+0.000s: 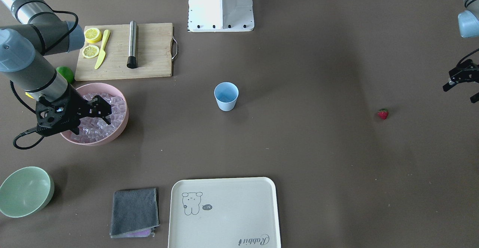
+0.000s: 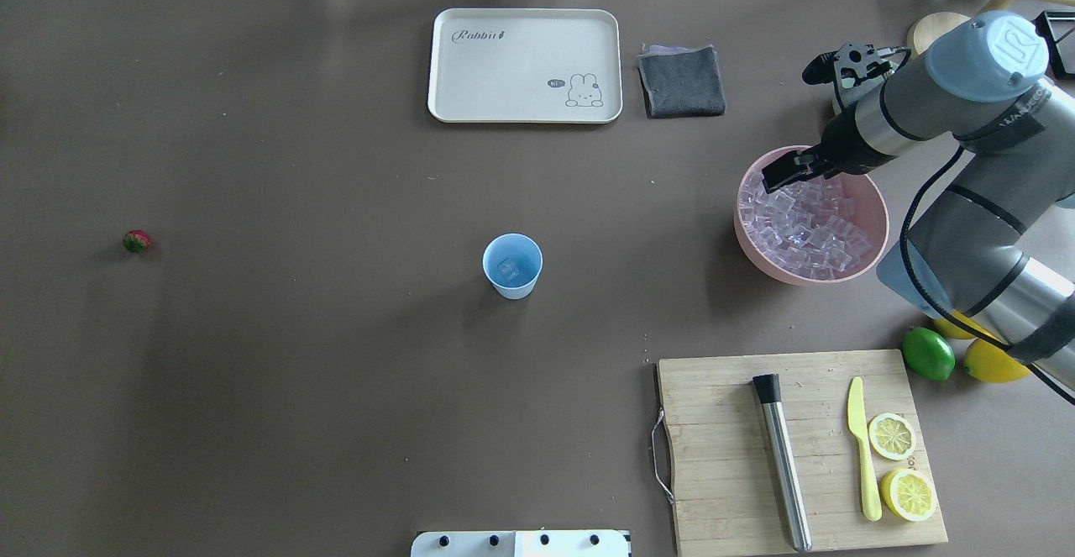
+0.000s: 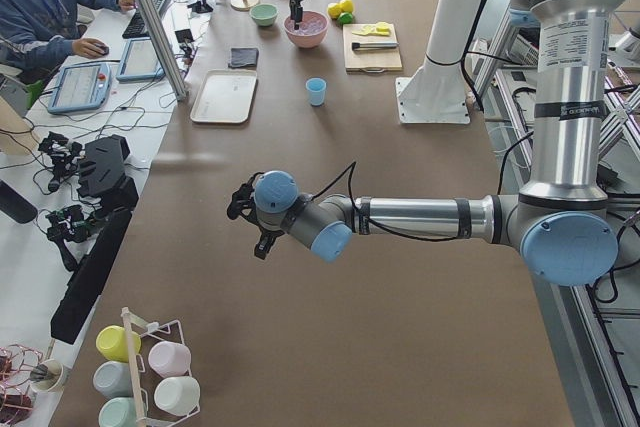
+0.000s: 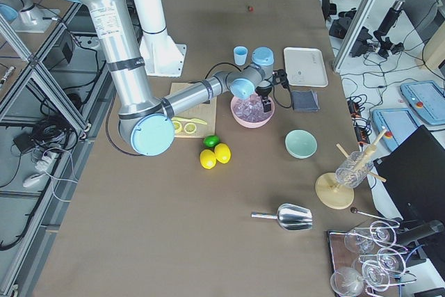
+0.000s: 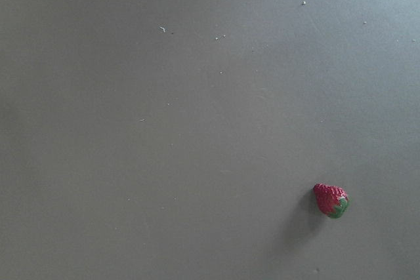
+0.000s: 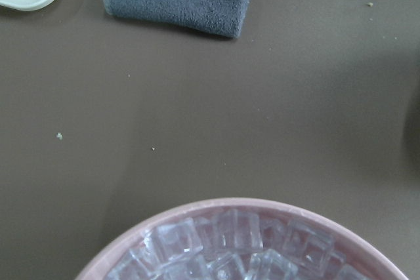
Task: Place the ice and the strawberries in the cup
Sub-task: 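Grasp a third ice cube from the bowl with the right gripper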
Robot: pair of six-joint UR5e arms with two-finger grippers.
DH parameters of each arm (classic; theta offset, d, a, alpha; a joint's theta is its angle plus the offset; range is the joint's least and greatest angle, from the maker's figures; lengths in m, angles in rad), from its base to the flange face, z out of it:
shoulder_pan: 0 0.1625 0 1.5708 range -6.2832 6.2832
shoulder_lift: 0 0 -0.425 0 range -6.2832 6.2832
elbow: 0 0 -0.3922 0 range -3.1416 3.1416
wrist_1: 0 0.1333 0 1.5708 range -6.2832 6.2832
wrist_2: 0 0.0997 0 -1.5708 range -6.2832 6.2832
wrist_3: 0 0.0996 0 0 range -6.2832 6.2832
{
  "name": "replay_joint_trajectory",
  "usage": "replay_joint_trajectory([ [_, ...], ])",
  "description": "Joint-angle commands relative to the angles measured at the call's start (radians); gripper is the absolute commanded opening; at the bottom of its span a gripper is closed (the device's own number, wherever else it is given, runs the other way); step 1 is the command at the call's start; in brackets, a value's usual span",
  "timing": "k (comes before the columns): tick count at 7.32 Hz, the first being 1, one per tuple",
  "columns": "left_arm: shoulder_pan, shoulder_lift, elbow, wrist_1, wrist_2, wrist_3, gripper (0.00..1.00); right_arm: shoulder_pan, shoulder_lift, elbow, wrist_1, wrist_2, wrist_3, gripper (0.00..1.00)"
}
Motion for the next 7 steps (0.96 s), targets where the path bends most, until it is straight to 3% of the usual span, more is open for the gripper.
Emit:
replay_joint_trajectory([
  [1,0.01,0.001,0.008,-0.034,0.001,-0.024,0.98,-0.027,0.011,0.003,0.003,-0.002,0.051,0.9],
  [7,0.01,0.001,0.011,-0.034,0.001,-0.028,0.98,-0.04,-0.024,0.028,0.003,-0.006,0.05,0.85],
])
